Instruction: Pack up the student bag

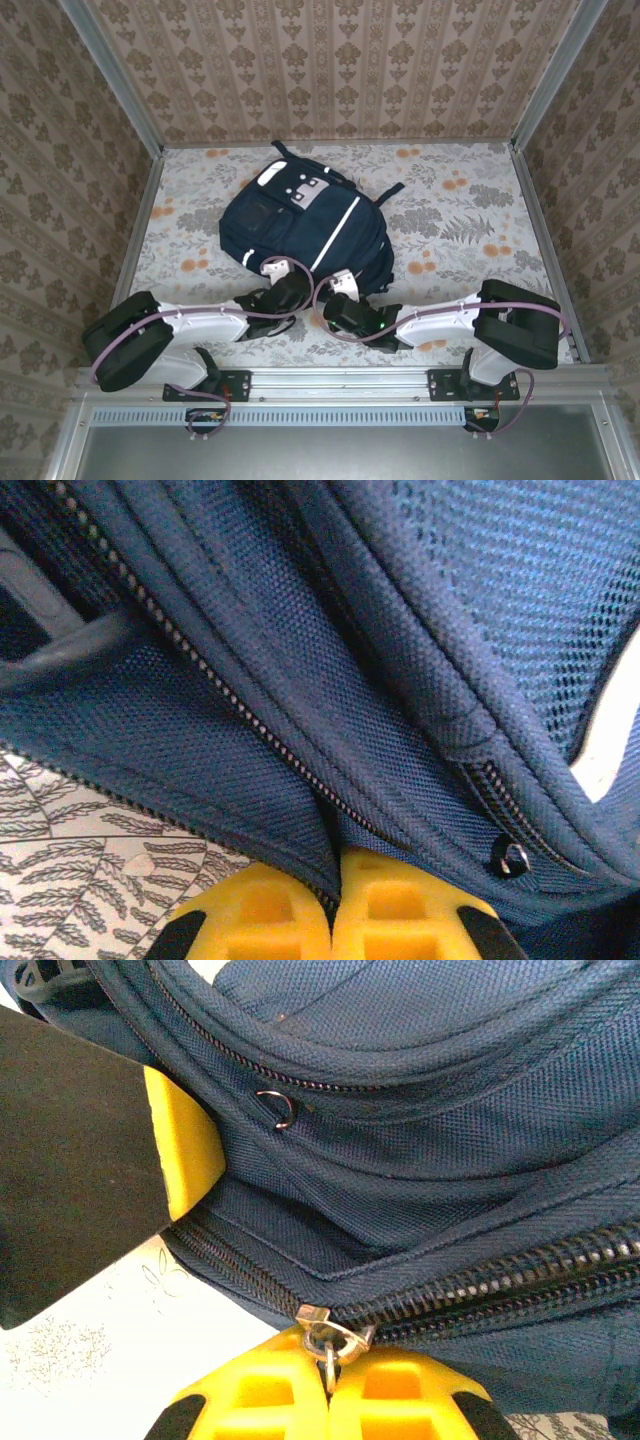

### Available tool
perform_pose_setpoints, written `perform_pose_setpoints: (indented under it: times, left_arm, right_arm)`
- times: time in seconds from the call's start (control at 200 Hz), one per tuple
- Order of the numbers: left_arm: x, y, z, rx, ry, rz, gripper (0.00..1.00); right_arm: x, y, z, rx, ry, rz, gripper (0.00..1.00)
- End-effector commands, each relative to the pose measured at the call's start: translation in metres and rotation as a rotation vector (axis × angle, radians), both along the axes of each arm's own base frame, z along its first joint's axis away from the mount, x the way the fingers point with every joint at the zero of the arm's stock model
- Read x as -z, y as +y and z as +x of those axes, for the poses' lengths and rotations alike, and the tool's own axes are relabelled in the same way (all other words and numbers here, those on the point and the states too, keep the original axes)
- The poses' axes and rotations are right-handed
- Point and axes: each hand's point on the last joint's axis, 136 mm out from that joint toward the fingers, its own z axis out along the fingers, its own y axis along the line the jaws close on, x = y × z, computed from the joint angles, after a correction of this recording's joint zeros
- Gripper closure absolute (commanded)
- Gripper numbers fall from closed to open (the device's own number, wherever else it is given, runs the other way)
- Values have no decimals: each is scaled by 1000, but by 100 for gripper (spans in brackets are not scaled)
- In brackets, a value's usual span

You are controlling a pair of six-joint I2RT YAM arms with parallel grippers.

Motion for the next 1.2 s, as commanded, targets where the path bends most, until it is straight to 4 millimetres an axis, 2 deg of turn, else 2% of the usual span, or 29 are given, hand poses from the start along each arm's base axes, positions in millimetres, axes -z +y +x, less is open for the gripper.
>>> perform_pose_setpoints:
  times: [0.0,0.175,0.2,0.425,0.615,0.685,0.78,0.975,1.075,1.105,1.165,1.195]
  left_arm:
    - [-14,10,9,-38,-51,7,100]
    - [-15,51,5,-97,-40,26,100]
    - [-16,57,4,-105,-42,26,100]
    - [-28,114,-6,-180,-68,22,100]
    - [-31,149,-11,-228,-65,13,100]
    - [-29,156,-8,-235,-43,-2,100]
    - [-28,166,0,-251,-12,-40,100]
    - [-34,180,23,-244,38,-50,100]
    - [-37,181,32,-234,65,-69,100]
    - [-40,178,34,-218,61,-77,91]
    - [-44,172,34,-187,54,-90,61]
    - [-44,171,32,-180,56,-93,50]
  right_arm:
    - [-16,-8,-2,3,-46,-8,100]
    - [-18,-48,2,89,-82,-121,100]
    - [-25,-53,3,101,-91,-109,100]
    - [-23,-105,12,211,-68,-161,100]
    - [-21,-129,19,258,-45,-150,100]
    - [-19,-128,19,251,-31,-136,100]
    - [-17,-114,18,198,-11,-101,100]
    - [-23,-74,10,87,13,-19,100]
    - [-27,-44,-1,1,13,4,100]
    - [-29,-35,-4,-25,10,4,100]
    - [-29,-19,-9,-61,10,1,100]
    - [-30,-11,-12,-80,10,1,100]
